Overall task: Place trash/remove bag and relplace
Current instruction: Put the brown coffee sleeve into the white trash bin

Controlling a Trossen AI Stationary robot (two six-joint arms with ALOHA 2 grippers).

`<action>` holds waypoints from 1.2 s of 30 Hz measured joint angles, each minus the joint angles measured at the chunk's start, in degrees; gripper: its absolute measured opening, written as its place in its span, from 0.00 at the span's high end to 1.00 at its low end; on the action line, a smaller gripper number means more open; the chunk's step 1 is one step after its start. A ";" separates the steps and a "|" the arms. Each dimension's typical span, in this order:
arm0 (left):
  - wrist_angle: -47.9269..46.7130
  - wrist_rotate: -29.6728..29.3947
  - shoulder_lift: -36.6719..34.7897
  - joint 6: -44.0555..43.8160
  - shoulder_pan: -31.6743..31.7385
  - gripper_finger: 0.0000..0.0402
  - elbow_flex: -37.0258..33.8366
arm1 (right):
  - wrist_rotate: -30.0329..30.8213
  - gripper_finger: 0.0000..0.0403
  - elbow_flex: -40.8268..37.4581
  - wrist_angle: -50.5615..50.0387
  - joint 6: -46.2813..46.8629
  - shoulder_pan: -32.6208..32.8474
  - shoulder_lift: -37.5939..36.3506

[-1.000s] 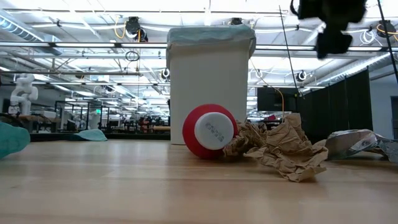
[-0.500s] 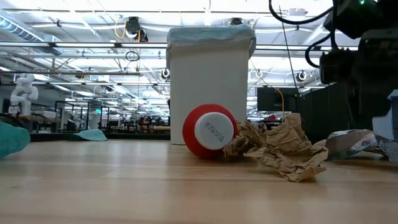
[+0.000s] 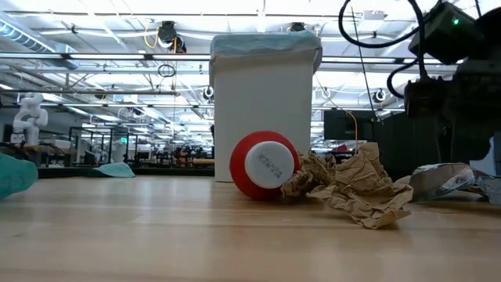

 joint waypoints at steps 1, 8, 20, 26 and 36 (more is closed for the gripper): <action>0.00 0.00 0.00 0.00 0.00 0.71 0.00 | -1.35 0.52 -1.14 2.48 0.71 -0.10 0.00; 0.00 0.00 0.00 -0.13 0.00 0.71 0.00 | -7.31 0.53 -7.34 13.78 7.11 -0.22 0.04; 0.02 -0.02 0.28 -0.17 0.00 0.71 0.02 | -12.71 0.98 -7.77 27.08 11.94 1.66 0.99; 0.03 -0.02 1.08 -0.14 0.00 0.71 0.04 | -6.44 0.98 -7.75 29.25 13.40 5.31 2.62; 0.02 0.04 2.21 -1.43 0.00 0.71 0.04 | 1.14 0.71 -7.77 29.89 14.36 4.57 5.19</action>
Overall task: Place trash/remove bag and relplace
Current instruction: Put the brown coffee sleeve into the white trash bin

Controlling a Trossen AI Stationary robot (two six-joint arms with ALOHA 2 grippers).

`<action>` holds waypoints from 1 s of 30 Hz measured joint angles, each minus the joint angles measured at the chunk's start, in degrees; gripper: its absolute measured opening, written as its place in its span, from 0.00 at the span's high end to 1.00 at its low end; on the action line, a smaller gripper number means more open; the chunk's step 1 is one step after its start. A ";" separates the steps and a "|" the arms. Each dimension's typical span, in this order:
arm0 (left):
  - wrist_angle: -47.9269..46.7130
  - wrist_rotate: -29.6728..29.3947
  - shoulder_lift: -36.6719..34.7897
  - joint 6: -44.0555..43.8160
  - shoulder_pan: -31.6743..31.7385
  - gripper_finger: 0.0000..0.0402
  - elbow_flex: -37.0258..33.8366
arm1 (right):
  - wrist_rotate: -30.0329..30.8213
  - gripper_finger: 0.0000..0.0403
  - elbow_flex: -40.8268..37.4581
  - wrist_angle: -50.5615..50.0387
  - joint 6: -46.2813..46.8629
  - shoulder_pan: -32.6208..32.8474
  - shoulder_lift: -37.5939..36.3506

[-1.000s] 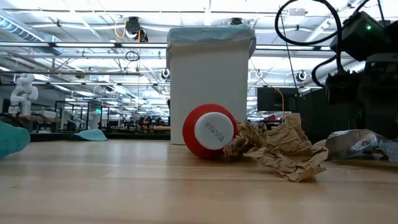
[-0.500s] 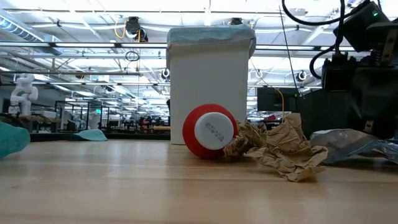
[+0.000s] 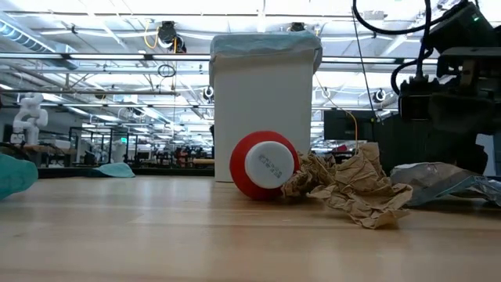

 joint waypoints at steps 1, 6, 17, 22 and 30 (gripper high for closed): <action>-0.02 0.08 0.08 -0.01 0.00 0.71 0.00 | -0.10 0.69 0.00 0.29 0.43 0.08 0.66; -0.02 0.21 0.20 0.03 0.00 0.71 0.00 | -1.35 0.60 0.02 6.33 1.08 0.09 5.03; -0.07 1.84 0.20 -0.03 0.00 0.71 0.00 | -5.75 0.63 0.10 20.99 3.44 4.40 17.05; -0.07 1.84 0.20 0.28 0.00 0.71 0.00 | -8.98 0.73 1.73 27.79 5.25 7.79 21.38; -0.07 1.84 0.20 0.25 0.00 0.71 0.00 | -8.47 0.90 10.78 27.22 4.58 13.78 31.82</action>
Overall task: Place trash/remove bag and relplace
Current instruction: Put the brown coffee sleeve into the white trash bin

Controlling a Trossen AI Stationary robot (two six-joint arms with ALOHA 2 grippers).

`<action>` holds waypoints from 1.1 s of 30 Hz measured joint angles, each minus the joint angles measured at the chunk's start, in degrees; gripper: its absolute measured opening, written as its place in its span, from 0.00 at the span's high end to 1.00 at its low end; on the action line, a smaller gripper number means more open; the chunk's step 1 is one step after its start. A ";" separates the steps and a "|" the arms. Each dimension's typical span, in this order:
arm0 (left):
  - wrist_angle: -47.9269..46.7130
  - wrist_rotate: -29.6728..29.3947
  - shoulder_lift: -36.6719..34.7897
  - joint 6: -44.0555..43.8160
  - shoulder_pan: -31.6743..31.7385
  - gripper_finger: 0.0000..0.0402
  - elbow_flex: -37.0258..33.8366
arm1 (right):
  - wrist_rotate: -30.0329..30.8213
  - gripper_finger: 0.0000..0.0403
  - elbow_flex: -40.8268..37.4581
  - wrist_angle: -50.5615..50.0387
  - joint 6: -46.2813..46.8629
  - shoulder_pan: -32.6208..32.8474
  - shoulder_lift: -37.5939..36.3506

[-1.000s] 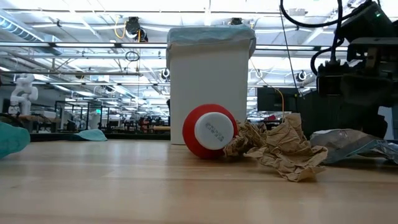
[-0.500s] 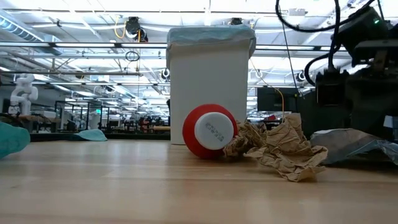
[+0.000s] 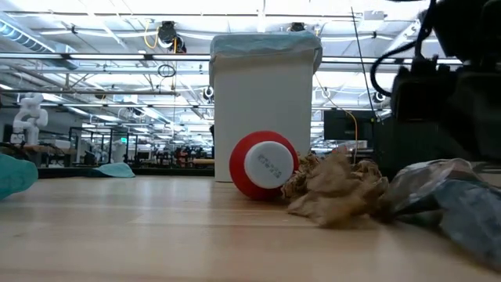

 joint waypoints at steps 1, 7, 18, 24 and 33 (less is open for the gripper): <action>0.00 0.00 0.00 0.00 0.00 0.71 0.00 | 0.31 0.91 1.61 -0.07 -0.41 0.48 1.49; 0.02 0.00 -0.02 -0.01 0.00 0.71 0.00 | 0.37 0.99 12.74 1.09 -2.37 2.73 12.01; 0.03 0.00 -0.02 0.00 0.00 0.71 0.00 | 6.22 1.00 19.69 4.67 -1.84 3.56 14.95; 0.04 0.00 -0.02 -0.02 0.00 0.71 0.00 | 8.89 1.00 19.69 2.84 -4.30 2.19 7.90; 0.07 0.00 -0.02 0.10 0.01 0.71 -0.02 | 14.34 1.00 19.73 -9.70 -14.48 -5.13 -12.81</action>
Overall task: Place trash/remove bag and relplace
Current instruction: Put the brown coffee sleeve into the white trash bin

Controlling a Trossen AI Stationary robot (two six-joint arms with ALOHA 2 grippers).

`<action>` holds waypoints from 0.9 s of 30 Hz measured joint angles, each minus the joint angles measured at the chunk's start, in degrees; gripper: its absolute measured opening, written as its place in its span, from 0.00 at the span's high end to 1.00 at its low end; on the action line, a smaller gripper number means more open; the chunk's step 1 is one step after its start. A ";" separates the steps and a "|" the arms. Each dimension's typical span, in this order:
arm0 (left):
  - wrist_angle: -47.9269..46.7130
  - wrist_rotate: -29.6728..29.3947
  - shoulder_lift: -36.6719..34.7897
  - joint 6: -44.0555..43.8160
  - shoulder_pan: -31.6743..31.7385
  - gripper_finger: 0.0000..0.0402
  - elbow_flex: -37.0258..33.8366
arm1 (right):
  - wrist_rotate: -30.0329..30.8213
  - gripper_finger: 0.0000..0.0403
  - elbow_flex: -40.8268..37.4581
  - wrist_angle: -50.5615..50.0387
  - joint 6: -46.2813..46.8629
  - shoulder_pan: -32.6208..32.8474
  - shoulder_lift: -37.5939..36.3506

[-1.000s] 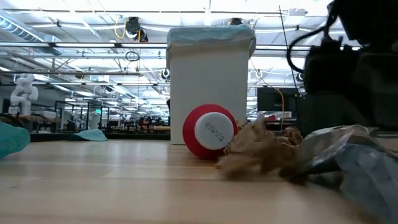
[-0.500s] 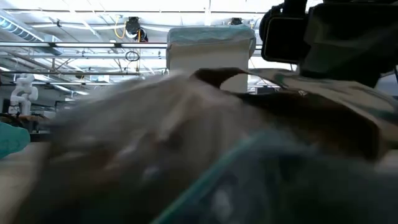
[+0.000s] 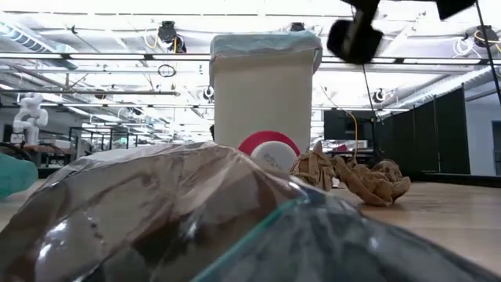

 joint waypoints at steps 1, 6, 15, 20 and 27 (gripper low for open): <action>0.00 0.00 0.00 0.01 -0.01 0.71 0.00 | 0.68 1.00 0.47 -1.73 -1.47 -1.21 -2.35; 0.09 0.00 0.13 1.21 -0.01 0.71 0.00 | 2.14 1.00 11.01 -16.94 -13.00 -8.20 -9.07; 0.66 -0.94 1.35 2.98 0.00 0.71 -0.04 | 2.18 1.00 38.26 -44.20 -35.93 -24.52 -3.50; 0.59 -1.07 3.33 2.92 -0.01 0.71 -0.04 | 1.86 1.00 44.54 -46.83 -39.49 -34.53 1.00; 0.35 -1.07 5.95 2.86 0.01 0.71 -0.04 | -6.53 0.98 44.94 -53.15 -39.42 -41.63 6.83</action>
